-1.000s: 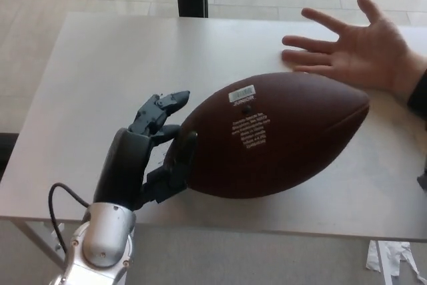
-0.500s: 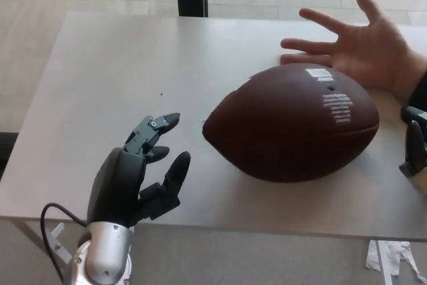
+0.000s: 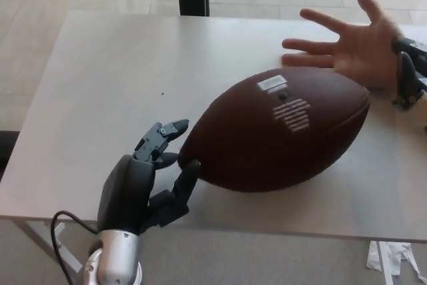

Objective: The robot uses both its hands to grab the left and right ends of a football kept in the middle of the desk infront of it, lifts it up and places it in the palm of a person

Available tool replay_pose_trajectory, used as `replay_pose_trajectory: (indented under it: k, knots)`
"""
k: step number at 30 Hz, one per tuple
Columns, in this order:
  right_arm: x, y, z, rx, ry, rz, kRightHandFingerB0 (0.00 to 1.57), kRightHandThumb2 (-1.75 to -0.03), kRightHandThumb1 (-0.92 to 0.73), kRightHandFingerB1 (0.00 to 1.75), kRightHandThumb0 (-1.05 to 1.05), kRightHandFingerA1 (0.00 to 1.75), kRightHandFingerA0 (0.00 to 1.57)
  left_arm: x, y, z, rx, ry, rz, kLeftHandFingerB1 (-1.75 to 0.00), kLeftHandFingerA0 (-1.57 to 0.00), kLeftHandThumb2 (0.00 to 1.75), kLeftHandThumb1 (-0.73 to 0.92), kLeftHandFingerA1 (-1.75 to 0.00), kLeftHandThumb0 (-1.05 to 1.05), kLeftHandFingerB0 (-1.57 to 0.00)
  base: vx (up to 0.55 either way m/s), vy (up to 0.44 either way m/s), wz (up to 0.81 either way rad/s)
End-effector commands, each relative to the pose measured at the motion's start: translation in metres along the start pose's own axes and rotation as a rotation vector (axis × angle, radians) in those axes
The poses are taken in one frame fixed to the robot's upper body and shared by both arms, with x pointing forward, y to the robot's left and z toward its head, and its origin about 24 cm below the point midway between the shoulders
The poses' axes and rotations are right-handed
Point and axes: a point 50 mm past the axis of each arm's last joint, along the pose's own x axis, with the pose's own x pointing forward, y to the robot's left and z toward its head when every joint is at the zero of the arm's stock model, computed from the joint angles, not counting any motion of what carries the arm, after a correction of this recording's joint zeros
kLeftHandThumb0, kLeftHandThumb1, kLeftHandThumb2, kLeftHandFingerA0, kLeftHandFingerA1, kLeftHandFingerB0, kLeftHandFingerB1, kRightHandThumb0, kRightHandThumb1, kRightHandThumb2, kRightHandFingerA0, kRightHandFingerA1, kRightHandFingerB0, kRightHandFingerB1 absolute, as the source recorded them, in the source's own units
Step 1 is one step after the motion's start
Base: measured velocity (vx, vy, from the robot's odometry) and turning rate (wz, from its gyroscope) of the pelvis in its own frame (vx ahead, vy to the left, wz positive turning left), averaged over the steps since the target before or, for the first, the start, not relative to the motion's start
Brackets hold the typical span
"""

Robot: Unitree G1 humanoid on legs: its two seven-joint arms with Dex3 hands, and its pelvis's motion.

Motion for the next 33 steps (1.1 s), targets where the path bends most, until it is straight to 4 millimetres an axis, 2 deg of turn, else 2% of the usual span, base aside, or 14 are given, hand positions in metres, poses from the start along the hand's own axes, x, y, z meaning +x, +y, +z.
replay_pose_trajectory:
  k: [1,17,18,19,20,21,25,26,27,28,29,30,31,33]
  knots:
    - [0.005,-0.013,-0.004,-0.018,0.055,-0.023,0.36,-0.68,-0.91,0.31,-0.88,0.42,0.42,-0.001,-0.002,-0.001,0.013,-0.028,0.022,-0.45,-0.45,0.78,0.92,-0.66,-0.89,-0.33,0.0,0.0,0.0]
    - [-0.002,0.003,-0.041,0.038,0.133,-0.017,0.35,-0.84,-0.81,0.36,-0.99,0.5,0.39,-0.008,-0.017,-0.01,-0.025,-0.041,0.01,-0.46,-0.5,0.78,0.92,-0.67,-0.91,-0.33,0.0,0.0,0.0]
    - [-0.002,0.004,-0.043,0.038,0.138,-0.022,0.37,-0.73,-0.92,0.33,-0.91,0.46,0.42,-0.008,-0.018,-0.011,-0.026,-0.042,0.011,-0.46,-0.51,0.8,0.91,-0.67,-0.92,-0.33,0.0,0.0,0.0]
    - [-0.003,0.004,-0.045,0.032,0.144,-0.033,0.33,-1.14,-0.75,0.47,-0.89,0.55,0.39,-0.009,-0.018,-0.011,-0.033,-0.034,0.01,-0.46,-0.48,0.8,0.91,-0.65,-0.92,-0.34,0.0,0.0,0.0]
    - [-0.003,0.004,-0.045,0.03,0.145,-0.037,0.33,-1.14,-0.75,0.47,-0.89,0.55,0.39,-0.009,-0.018,-0.011,-0.036,-0.032,0.009,-0.46,-0.48,0.8,0.91,-0.65,-0.92,-0.34,0.0,0.0,0.0]
    - [-0.003,0.005,-0.046,0.044,0.148,-0.04,0.38,-0.74,-0.92,0.34,-0.89,0.47,0.45,-0.008,-0.019,-0.011,-0.038,-0.031,0.014,-0.46,-0.48,0.79,0.92,-0.65,-0.93,-0.36,0.0,0.0,0.0]
    - [0.001,0.006,-0.041,0.11,0.132,-0.057,0.39,-0.72,-0.92,0.33,-0.94,0.49,0.49,-0.011,-0.02,-0.013,-0.04,-0.023,0.017,-0.45,-0.47,0.8,0.91,-0.64,-0.92,-0.34,0.0,0.0,0.0]
    - [0.003,0.007,-0.038,0.129,0.127,-0.057,0.36,-1.17,-0.78,0.47,-0.98,0.58,0.47,-0.012,-0.02,-0.014,-0.033,-0.02,0.013,-0.44,-0.48,0.8,0.92,-0.62,-0.92,-0.33,0.0,0.0,0.0]
    - [0.005,0.008,-0.036,0.135,0.122,-0.057,0.35,-1.16,-0.76,0.47,-0.94,0.58,0.45,-0.012,-0.02,-0.015,-0.029,-0.021,0.011,-0.45,-0.48,0.8,0.92,-0.63,-0.91,-0.33,0.0,0.0,0.0]
    - [0.008,0.009,-0.032,0.126,0.117,-0.059,0.39,-0.72,-0.92,0.32,-0.9,0.46,0.49,-0.012,-0.021,-0.016,-0.031,-0.024,0.008,-0.44,-0.49,0.81,0.92,-0.65,-0.9,-0.31,0.0,0.0,0.0]
    - [0.01,0.009,-0.029,0.115,0.116,-0.061,0.39,-0.72,-0.92,0.32,-0.9,0.46,0.49,-0.013,-0.022,-0.017,-0.038,-0.025,0.004,-0.44,-0.49,0.81,0.92,-0.65,-0.9,-0.31,0.0,0.0,0.0]
    - [0.011,0.011,-0.027,0.123,0.118,-0.063,0.35,-1.15,-0.74,0.48,-0.85,0.55,0.43,-0.013,-0.023,-0.019,-0.042,-0.019,-0.004,-0.44,-0.48,0.79,0.92,-0.65,-0.88,-0.32,0.0,0.0,0.0]
    - [0.012,0.012,-0.026,0.131,0.114,-0.056,0.41,-0.72,-0.92,0.33,-0.91,0.45,0.48,-0.014,-0.024,-0.02,-0.046,-0.01,-0.012,-0.44,-0.47,0.8,0.91,-0.63,-0.88,-0.32,0.0,0.0,0.0]
    - [0.012,0.013,-0.026,0.137,0.115,-0.053,0.41,-0.72,-0.92,0.33,-0.92,0.43,0.44,-0.015,-0.026,-0.021,-0.052,-0.01,-0.018,-0.44,-0.47,0.8,0.91,-0.63,-0.88,-0.32,0.0,0.0,0.0]
